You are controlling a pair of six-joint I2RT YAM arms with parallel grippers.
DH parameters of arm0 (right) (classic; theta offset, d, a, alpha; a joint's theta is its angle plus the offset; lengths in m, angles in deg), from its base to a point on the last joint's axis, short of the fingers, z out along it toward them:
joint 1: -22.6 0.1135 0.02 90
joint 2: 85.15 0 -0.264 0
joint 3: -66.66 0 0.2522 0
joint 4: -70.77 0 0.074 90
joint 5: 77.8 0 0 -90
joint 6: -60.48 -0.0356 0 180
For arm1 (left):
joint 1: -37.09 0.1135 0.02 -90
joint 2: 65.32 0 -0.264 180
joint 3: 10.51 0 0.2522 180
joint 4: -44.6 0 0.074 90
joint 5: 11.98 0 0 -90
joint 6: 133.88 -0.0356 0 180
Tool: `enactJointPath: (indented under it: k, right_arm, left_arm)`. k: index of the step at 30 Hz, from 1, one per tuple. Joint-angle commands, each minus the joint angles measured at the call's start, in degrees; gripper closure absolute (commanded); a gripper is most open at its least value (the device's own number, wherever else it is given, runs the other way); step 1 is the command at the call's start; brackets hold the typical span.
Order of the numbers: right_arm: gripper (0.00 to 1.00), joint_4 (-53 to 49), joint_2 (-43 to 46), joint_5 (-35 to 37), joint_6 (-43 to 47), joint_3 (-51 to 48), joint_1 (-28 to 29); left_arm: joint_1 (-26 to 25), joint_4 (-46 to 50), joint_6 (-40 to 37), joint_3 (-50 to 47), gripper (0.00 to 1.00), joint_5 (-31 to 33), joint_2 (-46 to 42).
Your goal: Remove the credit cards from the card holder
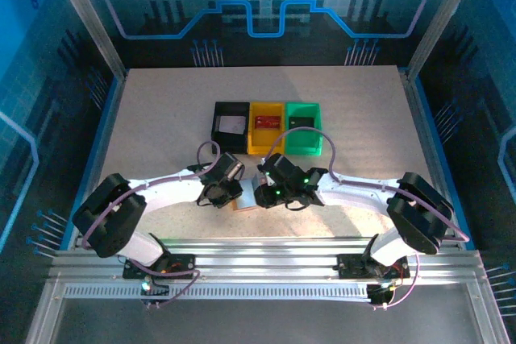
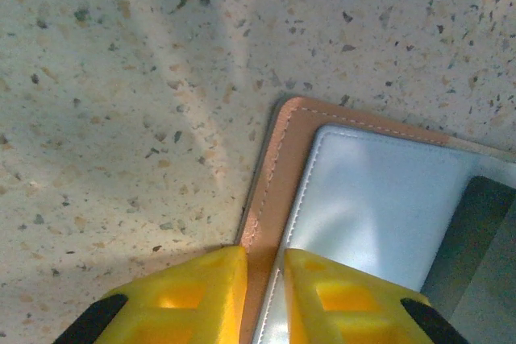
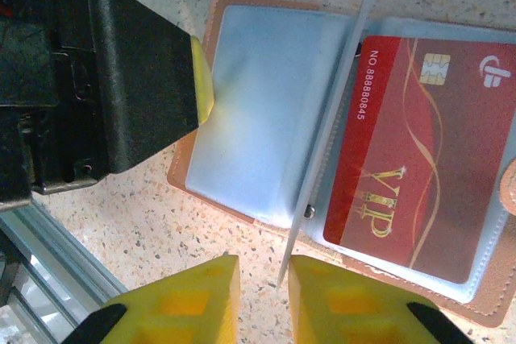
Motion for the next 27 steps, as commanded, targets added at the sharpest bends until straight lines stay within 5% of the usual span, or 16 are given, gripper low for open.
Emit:
enactJointPath:
  k: [1,27]
  right_arm:
    - [0.78,0.0,1.0,-0.6,-0.1,1.5,0.9]
    - [0.77,-0.3,0.4,-0.5,-0.2,4.4,3.1]
  left_arm:
    - [-1.6,3.0,-1.1,-2.3,0.79,-3.8,0.6]
    - [1.4,12.9,-2.5,-2.6,0.76,0.3,-14.8]
